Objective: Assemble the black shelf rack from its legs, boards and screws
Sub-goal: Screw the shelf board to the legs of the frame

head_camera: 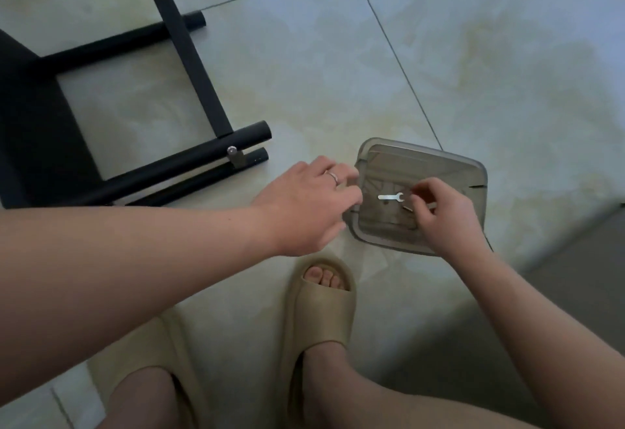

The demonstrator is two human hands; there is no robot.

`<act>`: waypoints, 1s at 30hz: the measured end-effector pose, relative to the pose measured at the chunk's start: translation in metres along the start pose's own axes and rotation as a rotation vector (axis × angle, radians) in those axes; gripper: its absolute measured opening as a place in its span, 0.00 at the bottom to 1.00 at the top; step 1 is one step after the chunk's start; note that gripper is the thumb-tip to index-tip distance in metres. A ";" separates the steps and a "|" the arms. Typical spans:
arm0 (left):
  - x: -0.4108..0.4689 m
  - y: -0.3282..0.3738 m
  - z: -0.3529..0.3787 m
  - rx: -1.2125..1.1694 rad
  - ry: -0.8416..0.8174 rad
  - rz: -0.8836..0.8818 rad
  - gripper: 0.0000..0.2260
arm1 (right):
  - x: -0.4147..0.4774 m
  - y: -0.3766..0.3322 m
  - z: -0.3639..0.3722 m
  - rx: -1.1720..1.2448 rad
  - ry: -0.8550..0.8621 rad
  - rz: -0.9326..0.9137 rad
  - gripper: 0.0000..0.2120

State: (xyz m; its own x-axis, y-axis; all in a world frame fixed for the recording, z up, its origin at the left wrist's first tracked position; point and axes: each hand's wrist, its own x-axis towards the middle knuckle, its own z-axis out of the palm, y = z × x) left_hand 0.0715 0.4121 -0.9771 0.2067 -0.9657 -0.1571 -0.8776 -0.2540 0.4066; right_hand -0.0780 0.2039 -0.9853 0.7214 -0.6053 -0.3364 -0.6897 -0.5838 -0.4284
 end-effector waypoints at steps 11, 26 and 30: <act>0.021 0.025 0.030 0.264 -0.123 0.078 0.09 | 0.053 0.030 0.003 -0.356 -0.304 0.396 0.12; 0.019 0.024 0.034 0.266 -0.024 0.108 0.04 | 0.047 0.055 0.043 -0.538 -0.313 0.121 0.10; 0.022 0.024 0.034 0.251 -0.098 0.107 0.10 | 0.049 0.051 0.039 -0.372 -0.275 0.181 0.07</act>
State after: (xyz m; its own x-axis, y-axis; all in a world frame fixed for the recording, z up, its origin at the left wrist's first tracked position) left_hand 0.0397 0.3865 -1.0016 0.0749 -0.9734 -0.2165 -0.9744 -0.1176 0.1916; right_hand -0.0753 0.1659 -1.0562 0.5430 -0.5791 -0.6081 -0.7451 -0.6662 -0.0309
